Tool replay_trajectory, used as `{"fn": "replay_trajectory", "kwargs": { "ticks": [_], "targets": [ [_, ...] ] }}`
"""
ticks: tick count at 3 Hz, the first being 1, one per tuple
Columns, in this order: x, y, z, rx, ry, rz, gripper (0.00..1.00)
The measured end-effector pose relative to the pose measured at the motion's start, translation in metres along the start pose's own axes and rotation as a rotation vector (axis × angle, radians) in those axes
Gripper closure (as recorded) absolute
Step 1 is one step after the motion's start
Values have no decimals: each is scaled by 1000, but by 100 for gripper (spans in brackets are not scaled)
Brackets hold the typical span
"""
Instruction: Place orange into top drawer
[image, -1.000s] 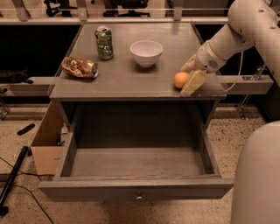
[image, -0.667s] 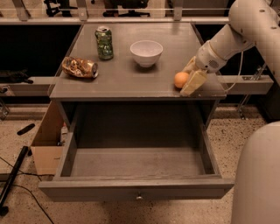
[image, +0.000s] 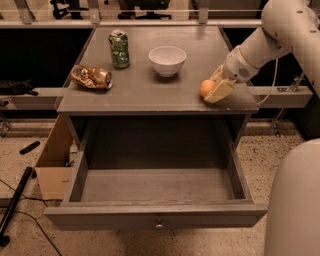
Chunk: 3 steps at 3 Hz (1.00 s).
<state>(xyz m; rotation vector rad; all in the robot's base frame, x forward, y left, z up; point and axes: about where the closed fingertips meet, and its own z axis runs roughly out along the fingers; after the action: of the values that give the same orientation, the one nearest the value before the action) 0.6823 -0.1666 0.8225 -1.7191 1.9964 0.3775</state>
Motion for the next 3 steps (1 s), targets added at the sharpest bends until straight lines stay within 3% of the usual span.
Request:
{"fn": "replay_trajectory", "kwargs": {
  "ticks": [2, 3],
  "targets": [
    [0, 0, 0, 0, 0, 0, 100],
    [-2, 7, -15, 14, 6, -8, 100]
  ]
}}
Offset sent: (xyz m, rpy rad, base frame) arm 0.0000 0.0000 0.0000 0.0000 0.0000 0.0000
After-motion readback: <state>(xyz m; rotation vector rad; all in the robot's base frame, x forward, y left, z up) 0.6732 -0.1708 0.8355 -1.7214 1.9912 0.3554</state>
